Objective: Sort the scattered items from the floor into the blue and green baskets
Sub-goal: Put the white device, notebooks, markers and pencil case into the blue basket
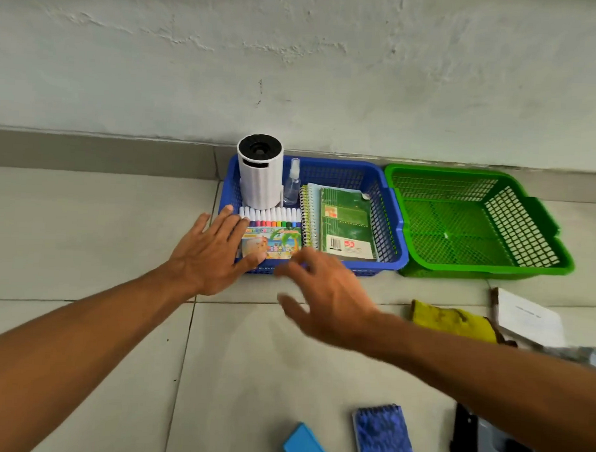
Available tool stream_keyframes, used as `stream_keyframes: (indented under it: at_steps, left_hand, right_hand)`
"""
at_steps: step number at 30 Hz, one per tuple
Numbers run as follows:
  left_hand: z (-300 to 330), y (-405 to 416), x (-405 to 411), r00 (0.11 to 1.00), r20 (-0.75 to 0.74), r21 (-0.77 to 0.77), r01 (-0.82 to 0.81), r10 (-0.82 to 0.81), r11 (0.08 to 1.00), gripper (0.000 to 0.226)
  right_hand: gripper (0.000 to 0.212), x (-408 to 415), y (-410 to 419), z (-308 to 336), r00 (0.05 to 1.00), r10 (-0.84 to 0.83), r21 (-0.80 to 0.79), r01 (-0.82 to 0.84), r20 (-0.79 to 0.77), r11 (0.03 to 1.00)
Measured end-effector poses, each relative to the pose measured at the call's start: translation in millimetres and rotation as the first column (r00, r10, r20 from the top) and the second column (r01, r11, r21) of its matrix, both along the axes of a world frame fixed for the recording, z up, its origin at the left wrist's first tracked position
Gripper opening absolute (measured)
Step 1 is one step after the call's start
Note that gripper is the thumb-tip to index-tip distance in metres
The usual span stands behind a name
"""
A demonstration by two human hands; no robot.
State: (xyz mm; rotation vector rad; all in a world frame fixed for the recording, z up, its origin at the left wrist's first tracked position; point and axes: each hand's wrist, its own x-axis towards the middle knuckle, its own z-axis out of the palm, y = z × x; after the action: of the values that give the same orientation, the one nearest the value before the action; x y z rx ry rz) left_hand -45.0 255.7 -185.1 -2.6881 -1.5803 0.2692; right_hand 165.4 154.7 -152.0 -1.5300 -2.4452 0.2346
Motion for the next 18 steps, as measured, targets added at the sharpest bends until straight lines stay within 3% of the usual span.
stream_keyframes:
  at_steps: [4, 8, 15, 18]
  left_hand:
    - [2, -2, -1, 0.999, -0.040, -0.008, 0.003, -0.004, 1.000, 0.098]
    - [3, -7, -5, 0.998, -0.065, -0.039, -0.002, -0.001, 0.999, 0.095]
    - [7, -7, -2, 0.994, -0.102, -0.068, 0.021, -0.028, 0.997, 0.088]
    - [10, -10, -5, 0.986, -0.159, -0.076, 0.043, -0.054, 0.996, 0.086]
  right_hand:
    - [0.051, 5, -50, -16, 0.976, 0.154, -0.315, -0.099, 0.155, 0.944]
    - [0.070, 7, -87, -28, 0.990, 0.032, -0.588, 0.056, 0.137, 0.807]
    - [0.100, 9, -136, -42, 0.970, 0.065, -0.700, 0.122, 0.234, 0.703]
    - [0.093, 5, -148, -47, 0.961, 0.082, -0.675, 0.123, 0.263, 0.728]
